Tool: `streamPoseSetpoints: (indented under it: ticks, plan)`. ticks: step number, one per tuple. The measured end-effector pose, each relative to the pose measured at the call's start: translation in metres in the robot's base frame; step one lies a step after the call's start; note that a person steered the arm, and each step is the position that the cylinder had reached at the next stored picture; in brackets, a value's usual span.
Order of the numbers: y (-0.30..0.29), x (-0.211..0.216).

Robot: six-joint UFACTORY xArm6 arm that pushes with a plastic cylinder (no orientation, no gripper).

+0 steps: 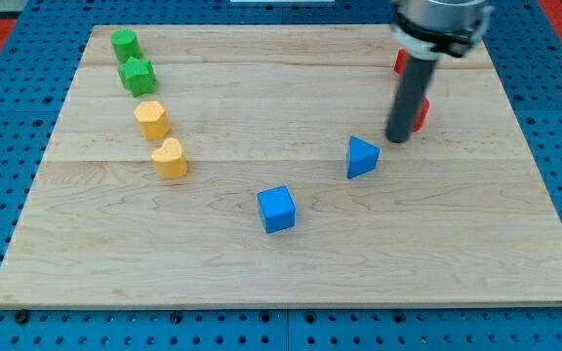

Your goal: Push the yellow hexagon to the center left

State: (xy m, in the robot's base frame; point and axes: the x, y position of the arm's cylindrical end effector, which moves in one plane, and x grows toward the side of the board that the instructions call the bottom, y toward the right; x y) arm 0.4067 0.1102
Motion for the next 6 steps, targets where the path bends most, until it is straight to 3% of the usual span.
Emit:
streamPoseSetpoints:
  ticks: [3, 5, 6]
  plan:
    - [-0.232, -0.042]
    - [-0.331, -0.04]
    - [-0.354, -0.02]
